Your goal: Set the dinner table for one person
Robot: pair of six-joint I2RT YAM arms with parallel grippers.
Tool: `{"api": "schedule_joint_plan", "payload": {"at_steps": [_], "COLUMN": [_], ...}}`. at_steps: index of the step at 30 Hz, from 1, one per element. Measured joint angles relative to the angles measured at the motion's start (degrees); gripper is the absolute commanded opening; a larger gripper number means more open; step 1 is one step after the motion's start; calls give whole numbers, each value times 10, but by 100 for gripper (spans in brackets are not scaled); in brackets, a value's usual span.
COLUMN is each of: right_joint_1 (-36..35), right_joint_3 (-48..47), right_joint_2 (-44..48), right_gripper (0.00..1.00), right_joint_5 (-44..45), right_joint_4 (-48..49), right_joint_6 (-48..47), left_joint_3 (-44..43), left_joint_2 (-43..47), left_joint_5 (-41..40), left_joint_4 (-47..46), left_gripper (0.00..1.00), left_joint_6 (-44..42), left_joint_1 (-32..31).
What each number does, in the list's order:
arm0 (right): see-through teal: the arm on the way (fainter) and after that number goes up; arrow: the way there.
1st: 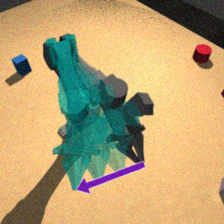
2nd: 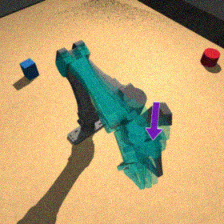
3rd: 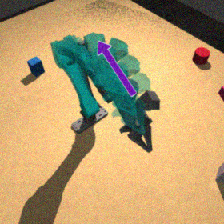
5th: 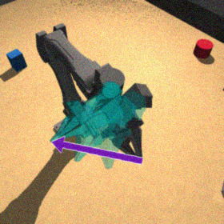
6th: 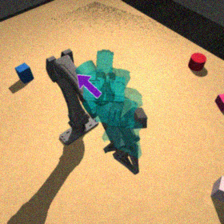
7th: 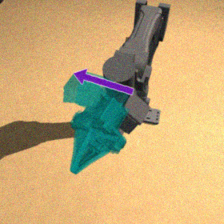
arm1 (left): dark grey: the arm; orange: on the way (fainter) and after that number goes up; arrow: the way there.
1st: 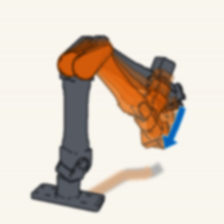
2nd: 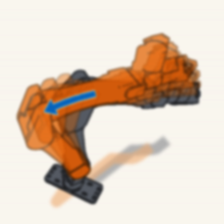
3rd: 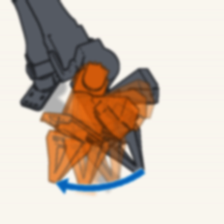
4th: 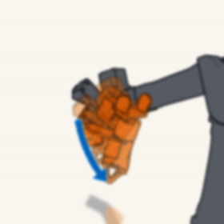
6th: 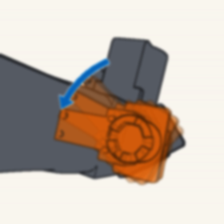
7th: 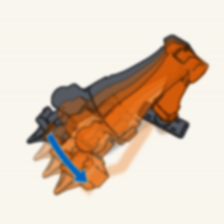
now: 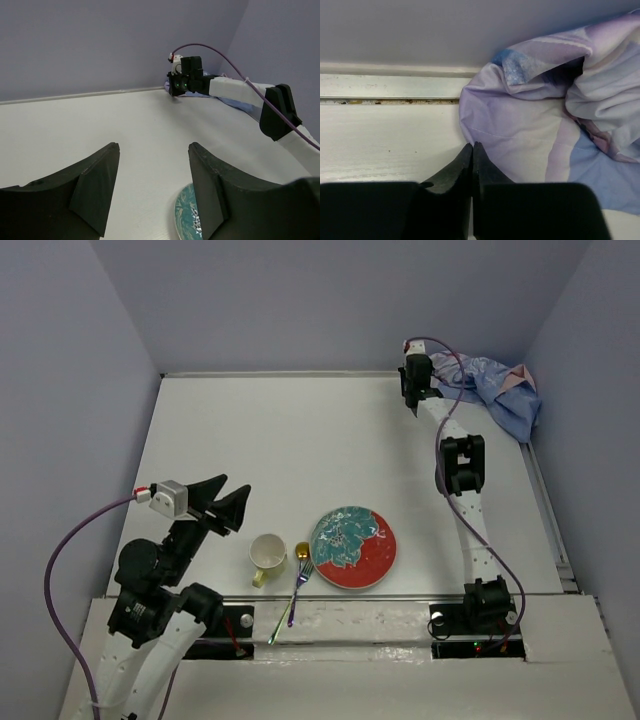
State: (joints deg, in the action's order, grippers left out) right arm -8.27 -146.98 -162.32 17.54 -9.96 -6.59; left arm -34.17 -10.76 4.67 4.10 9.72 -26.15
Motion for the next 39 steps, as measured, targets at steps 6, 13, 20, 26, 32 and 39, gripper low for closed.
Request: {"api": "schedule_joint_plan", "payload": {"at_steps": [6,13,20,26,32,39], "right_joint_1": [-3,-44,-129,-114,-109,-109], "right_joint_3": [88,341,632,915,1018,1033], "right_joint_2": [56,334,695,854,963,1008], "right_gripper": [0,0,0,0,0,0], "right_joint_5": [-23,-118,-223,-195,-163,-169], "right_joint_4": [18,7,47,25,-54,-27], "right_joint_6": [-16,-43,49,160,199,203], "left_joint_3": [0,0,0,-17,-81,-180], "left_joint_2": [1,1,-27,-125,-249,-412], "left_joint_5": [-7,-27,-35,-17,3,-49], "left_joint_4": [-1,0,-1,-21,-59,-69], "left_gripper": [55,45,37,33,32,31], "left_joint_6": [-2,-2,7,50,77,62], "left_joint_1": [0,-3,-11,-12,-16,-47]}}
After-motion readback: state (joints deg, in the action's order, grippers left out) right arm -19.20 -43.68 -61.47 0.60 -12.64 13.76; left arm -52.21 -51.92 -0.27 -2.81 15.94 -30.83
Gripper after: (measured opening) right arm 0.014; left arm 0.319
